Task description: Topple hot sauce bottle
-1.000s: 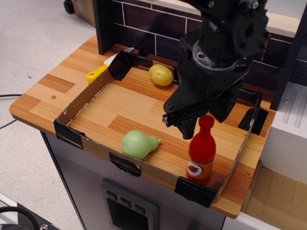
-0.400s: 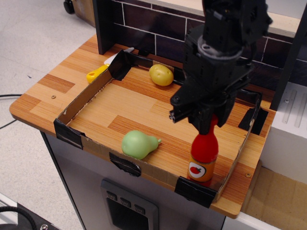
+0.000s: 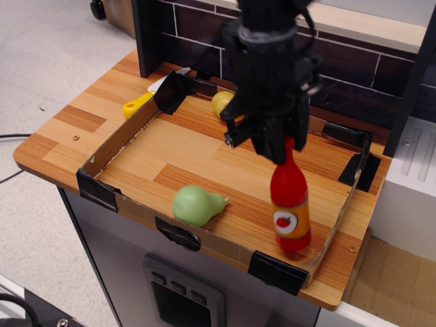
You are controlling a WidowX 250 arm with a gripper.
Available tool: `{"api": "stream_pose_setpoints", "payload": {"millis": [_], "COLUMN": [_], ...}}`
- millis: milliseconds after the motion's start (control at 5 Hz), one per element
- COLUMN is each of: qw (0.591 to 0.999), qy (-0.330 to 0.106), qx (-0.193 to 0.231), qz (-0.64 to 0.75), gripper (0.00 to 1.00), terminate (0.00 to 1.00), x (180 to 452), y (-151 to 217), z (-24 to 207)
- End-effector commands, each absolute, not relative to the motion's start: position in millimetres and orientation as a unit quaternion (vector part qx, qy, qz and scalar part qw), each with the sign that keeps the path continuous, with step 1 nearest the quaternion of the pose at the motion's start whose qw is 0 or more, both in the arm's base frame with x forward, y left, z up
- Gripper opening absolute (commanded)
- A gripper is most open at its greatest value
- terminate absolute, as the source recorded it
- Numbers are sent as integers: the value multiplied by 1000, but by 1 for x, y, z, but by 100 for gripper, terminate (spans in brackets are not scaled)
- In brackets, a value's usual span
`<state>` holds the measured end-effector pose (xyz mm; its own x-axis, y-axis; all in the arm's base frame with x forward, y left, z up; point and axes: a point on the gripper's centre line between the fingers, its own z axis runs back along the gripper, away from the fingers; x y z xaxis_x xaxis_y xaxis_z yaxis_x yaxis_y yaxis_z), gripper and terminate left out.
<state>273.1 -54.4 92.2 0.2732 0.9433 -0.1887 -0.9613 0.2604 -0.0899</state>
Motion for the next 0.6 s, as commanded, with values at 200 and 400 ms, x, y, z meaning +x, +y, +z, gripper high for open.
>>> {"api": "stream_pose_setpoints", "payload": {"millis": [200, 400], "qw": [748, 766], "qy": [78, -31], "qx": [-168, -99], "qz": [638, 634], "gripper": [0, 0], "terminate": [0, 0], "x": [307, 311], "y": [-44, -39], "z": [81, 75]}}
